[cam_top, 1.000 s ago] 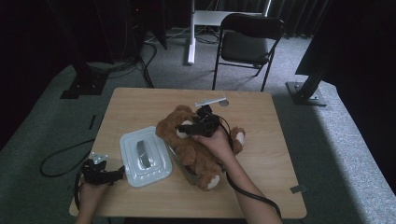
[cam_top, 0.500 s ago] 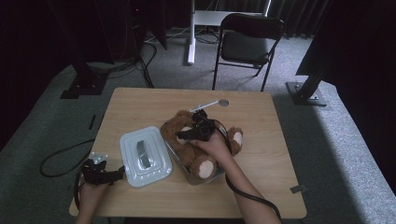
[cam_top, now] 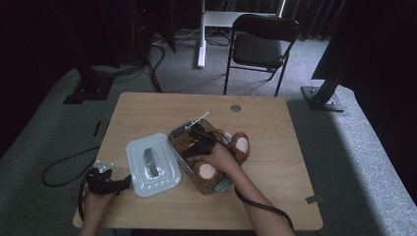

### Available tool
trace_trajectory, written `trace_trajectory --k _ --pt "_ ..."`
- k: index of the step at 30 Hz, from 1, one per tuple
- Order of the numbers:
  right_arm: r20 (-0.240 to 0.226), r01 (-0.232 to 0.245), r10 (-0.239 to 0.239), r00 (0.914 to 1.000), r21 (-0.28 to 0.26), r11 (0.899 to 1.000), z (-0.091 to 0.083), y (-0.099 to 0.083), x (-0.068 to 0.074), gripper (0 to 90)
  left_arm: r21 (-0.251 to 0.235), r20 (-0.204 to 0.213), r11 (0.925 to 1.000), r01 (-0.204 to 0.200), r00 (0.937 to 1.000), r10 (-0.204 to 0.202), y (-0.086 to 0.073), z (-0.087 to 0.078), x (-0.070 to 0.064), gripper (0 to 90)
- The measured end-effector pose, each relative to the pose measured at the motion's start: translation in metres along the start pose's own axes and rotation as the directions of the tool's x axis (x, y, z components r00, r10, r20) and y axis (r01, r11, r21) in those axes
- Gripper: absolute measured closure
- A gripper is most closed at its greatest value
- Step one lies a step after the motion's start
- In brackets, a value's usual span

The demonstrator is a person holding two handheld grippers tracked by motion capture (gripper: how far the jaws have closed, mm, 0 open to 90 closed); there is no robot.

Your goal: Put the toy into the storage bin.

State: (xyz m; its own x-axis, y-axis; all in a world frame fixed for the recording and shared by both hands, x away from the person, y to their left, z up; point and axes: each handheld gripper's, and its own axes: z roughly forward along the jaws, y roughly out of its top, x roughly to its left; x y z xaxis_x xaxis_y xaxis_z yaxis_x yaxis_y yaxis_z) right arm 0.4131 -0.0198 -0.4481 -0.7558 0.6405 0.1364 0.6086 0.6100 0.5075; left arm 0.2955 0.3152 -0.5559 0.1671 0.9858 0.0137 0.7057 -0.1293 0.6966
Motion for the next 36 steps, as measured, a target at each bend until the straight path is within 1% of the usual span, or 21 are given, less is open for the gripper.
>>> trace_trajectory --k 2,3,5,8,10,13,16,17,19,21,22,24,26,29,31,32,34,36 --pt "0.014 0.008 -0.008 0.9999 -0.003 1.0 -0.001 0.0 0.001 24.5 0.001 0.0 1.0 -0.001 1.0 0.001 0.0 0.0 0.0 0.6" --pt "0.019 0.006 -0.006 0.9998 -0.015 1.0 -0.002 0.0 0.001 24.1 0.0 0.0 1.0 0.0 1.0 0.0 0.0 0.0 0.0 0.6" --pt "0.021 -0.014 0.015 0.9997 -0.04 0.999 -0.006 0.0 0.001 24.2 0.0 0.0 1.0 0.0 1.0 0.0 0.0 0.0 0.0 0.6" --pt "0.031 -0.024 0.026 0.9992 -0.067 0.998 -0.015 0.0 0.001 26.3 0.0 0.0 1.0 0.0 1.0 0.0 0.0 0.0 0.0 0.6" --pt "0.02 -0.029 0.031 0.9993 -0.096 0.995 -0.023 -0.001 0.001 27.1 0.0 0.0 1.0 0.0 1.0 0.0 0.0 0.0 0.0 0.6" --pt "-0.012 -0.042 0.041 0.9991 -0.143 0.989 -0.037 -0.001 0.0 27.1 -0.001 0.0 1.0 0.0 1.0 0.0 0.0 0.0 0.0 0.6" --pt "-0.035 -0.052 0.045 0.9983 -0.195 0.979 -0.054 -0.003 0.001 27.1 -0.001 0.0 1.0 0.0 1.0 0.0 0.0 0.0 0.0 0.6" --pt "-0.041 -0.046 0.038 0.9984 -0.213 0.976 -0.06 -0.005 0.002 27.1 -0.001 0.0 1.0 0.0 1.0 0.0 0.0 0.0 0.0 0.6" --pt "-0.053 -0.037 0.025 0.9983 -0.252 0.967 -0.074 -0.008 0.005 27.1 0.0 0.0 1.0 -0.001 1.0 0.001 0.0 0.0 0.0 0.6" --pt "-0.078 -0.042 0.02 0.9967 -0.286 0.957 -0.088 -0.011 0.006 27.1 -0.001 0.0 1.0 0.0 1.0 0.0 0.0 0.0 0.0 0.6" --pt "-0.084 -0.042 0.017 0.9963 -0.305 0.951 -0.094 -0.013 0.006 27.1 0.0 0.0 1.0 0.0 1.0 0.0 0.0 0.0 0.0 0.6" --pt "-0.079 -0.039 0.013 0.9968 -0.333 0.942 -0.107 -0.017 0.005 27.1 0.0 0.0 1.0 0.0 1.0 0.0 0.0 0.0 0.0 0.6" --pt "-0.074 -0.045 0.02 0.9971 -0.358 0.933 -0.119 -0.022 0.002 27.1 0.0 0.0 1.0 0.0 1.0 0.0 0.0 0.0 0.0 0.6" --pt "-0.059 -0.047 0.026 0.9979 -0.383 0.923 -0.133 -0.032 -0.005 27.2 0.0 0.0 1.0 0.0 1.0 0.0 0.0 0.0 0.0 0.6" --pt "-0.053 -0.057 0.039 0.9978 -0.392 0.918 -0.141 -0.039 -0.011 27.2 0.001 0.0 1.0 -0.001 1.0 0.001 0.0 0.0 0.0 0.6" --pt "-0.049 -0.064 0.049 0.9976 -0.399 0.915 -0.144 -0.044 -0.014 29.5 0.0 0.0 1.0 0.0 1.0 0.0 0.0 0.0 0.0 0.6" --pt "-0.046 -0.073 0.059 0.9972 -0.401 0.913 -0.149 -0.052 -0.02 30.8 0.0 0.0 1.0 0.0 1.0 0.0 0.0 0.0 0.0 0.6" --pt "-0.032 -0.08 0.074 0.9968 -0.41 0.909 -0.153 -0.061 -0.024 30.8 0.0 0.0 1.0 0.0 1.0 0.0 0.0 0.0 0.0 0.6"
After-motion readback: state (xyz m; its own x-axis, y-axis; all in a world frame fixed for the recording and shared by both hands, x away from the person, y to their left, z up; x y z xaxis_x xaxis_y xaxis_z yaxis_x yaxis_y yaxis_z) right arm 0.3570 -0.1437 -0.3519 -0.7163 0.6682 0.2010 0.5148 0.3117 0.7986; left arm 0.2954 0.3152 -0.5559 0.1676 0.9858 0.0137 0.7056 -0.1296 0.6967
